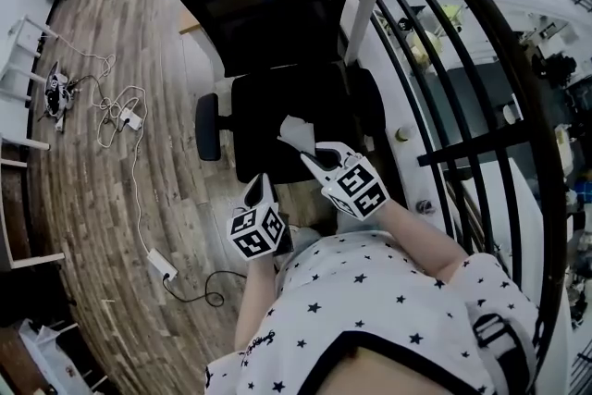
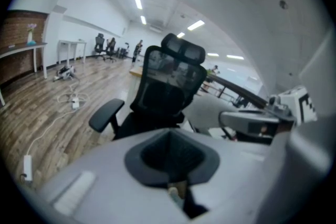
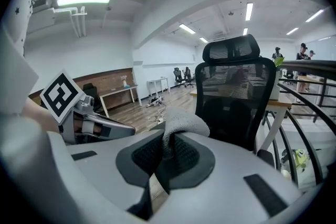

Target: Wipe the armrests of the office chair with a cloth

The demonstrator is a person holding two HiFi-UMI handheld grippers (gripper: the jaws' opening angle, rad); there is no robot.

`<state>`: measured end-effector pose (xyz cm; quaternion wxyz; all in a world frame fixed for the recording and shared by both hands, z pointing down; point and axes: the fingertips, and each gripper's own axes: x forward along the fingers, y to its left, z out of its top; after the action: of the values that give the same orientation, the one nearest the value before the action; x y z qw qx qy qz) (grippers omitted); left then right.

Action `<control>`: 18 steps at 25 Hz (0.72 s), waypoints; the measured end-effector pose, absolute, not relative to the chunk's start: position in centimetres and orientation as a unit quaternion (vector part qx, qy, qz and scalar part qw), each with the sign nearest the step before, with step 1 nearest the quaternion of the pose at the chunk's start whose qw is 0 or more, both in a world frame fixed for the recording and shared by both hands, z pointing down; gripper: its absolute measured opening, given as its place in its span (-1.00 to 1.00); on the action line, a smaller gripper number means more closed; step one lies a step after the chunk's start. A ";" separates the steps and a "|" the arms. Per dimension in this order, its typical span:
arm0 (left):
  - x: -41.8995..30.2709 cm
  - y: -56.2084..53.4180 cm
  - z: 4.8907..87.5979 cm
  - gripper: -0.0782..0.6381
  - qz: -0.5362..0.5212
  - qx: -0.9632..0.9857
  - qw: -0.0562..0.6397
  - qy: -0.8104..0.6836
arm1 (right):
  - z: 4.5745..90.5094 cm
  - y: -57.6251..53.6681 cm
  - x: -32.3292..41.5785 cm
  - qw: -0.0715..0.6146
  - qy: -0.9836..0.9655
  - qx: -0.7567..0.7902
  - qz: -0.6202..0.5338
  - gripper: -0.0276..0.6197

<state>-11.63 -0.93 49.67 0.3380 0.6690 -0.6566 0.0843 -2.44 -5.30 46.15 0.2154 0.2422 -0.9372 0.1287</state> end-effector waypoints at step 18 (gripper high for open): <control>-3.0 -8.4 51.5 -0.76 0.106 0.672 0.353 -0.643 | 48.3 -16.5 8.1 0.223 -0.922 0.282 0.141 -0.82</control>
<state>-3.01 -8.45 51.46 0.3525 0.6716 -0.6430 0.1056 8.06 -16.47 48.32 0.2230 0.2824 -0.9224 0.1406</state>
